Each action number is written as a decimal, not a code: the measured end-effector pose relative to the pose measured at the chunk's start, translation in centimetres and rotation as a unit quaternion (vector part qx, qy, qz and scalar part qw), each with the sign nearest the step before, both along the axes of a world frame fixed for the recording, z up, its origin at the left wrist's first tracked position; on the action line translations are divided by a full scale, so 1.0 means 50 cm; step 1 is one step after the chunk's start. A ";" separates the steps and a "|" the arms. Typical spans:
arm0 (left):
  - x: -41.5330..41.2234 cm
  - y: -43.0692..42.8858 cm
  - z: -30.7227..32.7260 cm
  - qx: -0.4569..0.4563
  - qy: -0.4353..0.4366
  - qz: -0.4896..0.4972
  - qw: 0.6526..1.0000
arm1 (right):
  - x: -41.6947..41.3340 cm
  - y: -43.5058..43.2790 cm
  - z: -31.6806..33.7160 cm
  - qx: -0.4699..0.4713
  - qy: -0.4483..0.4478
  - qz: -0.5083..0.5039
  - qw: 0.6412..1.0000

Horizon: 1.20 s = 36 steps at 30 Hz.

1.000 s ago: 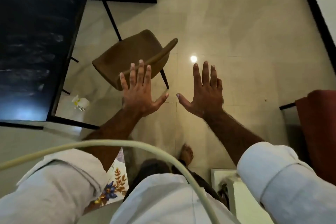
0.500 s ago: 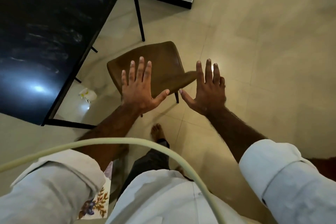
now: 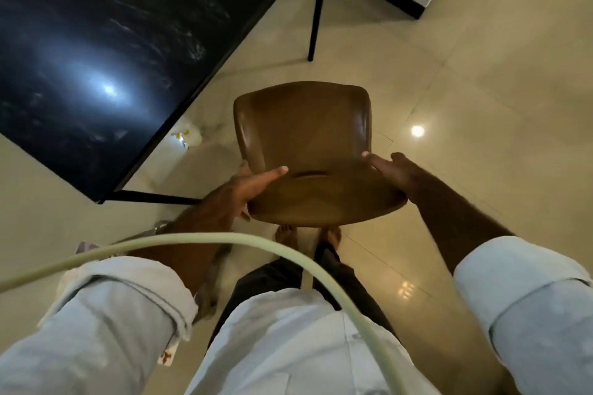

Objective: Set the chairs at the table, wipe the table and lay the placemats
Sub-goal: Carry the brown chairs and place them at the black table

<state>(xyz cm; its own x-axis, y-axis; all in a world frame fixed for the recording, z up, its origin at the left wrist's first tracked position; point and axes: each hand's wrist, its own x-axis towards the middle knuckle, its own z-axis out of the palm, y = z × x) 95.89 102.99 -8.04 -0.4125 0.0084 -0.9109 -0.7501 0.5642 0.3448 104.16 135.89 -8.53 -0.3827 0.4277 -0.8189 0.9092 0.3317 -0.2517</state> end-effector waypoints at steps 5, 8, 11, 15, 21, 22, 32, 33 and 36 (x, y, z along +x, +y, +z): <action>0.005 0.005 -0.012 0.014 -0.063 0.085 0.994 | -0.009 0.023 -0.068 -0.086 -0.071 -0.078 0.991; 0.005 0.002 -0.037 0.004 -0.102 0.119 0.988 | -0.017 0.035 -0.065 -0.121 -0.095 -0.085 0.984; 0.004 0.000 -0.056 -0.014 -0.125 0.125 0.984 | -0.017 0.045 -0.071 -0.161 -0.115 -0.120 0.973; 0.000 -0.001 -0.073 -0.041 -0.144 0.121 0.981 | -0.028 0.052 -0.093 -0.175 -0.138 -0.129 0.966; 0.013 0.015 -0.092 -0.039 -0.119 0.132 0.983 | -0.024 0.069 -0.126 -0.174 -0.155 -0.113 0.966; 0.015 0.017 -0.091 -0.037 -0.115 0.131 0.984 | -0.022 0.072 -0.131 -0.172 -0.158 -0.113 0.966; 0.024 0.033 -0.093 -0.019 -0.076 0.201 0.976 | -0.079 0.104 -0.099 -0.090 -0.124 -0.033 0.988; 0.027 0.036 -0.095 -0.020 -0.073 0.208 0.975 | -0.099 0.114 -0.092 -0.083 -0.121 -0.016 0.989; 0.030 0.051 -0.095 -0.007 -0.070 0.243 0.968 | -0.170 0.135 -0.067 -0.047 -0.105 0.039 0.993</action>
